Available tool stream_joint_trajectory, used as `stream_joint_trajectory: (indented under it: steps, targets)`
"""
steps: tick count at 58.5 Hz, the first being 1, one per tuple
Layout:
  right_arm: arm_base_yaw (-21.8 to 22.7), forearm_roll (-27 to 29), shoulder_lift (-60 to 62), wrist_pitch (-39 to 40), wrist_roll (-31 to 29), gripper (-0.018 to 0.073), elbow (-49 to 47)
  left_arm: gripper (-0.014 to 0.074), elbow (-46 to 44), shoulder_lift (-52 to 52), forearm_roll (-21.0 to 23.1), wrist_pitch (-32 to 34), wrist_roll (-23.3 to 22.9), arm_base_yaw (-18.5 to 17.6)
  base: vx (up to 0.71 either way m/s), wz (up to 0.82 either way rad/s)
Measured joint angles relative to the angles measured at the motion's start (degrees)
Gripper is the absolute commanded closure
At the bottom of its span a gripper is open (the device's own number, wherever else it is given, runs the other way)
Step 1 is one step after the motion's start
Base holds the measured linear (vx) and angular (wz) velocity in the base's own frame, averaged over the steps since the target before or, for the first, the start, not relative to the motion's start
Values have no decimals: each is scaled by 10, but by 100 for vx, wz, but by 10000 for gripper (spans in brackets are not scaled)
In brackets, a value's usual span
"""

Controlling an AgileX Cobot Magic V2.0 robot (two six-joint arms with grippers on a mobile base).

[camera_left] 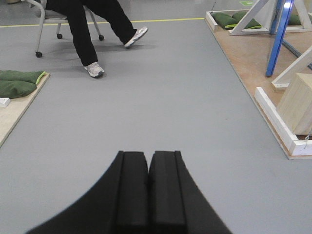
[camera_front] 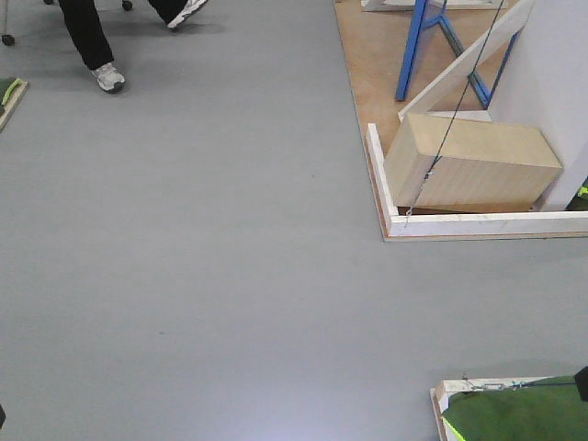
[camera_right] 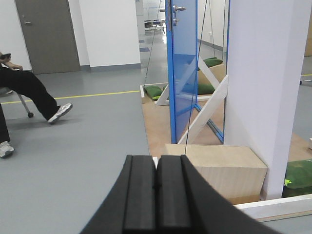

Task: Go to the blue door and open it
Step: 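Drive the base forward alongside the wooden platform toward the blue door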

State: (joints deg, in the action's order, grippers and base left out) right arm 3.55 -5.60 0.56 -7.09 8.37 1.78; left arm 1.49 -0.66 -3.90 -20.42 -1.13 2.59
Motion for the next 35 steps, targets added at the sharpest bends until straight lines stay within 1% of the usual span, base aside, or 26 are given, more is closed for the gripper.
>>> stream_joint_trajectory:
  steps: [35]
  targets:
    - [0,0,0,0,0,551,0,524,0,0,0,0,0,0,3,1]
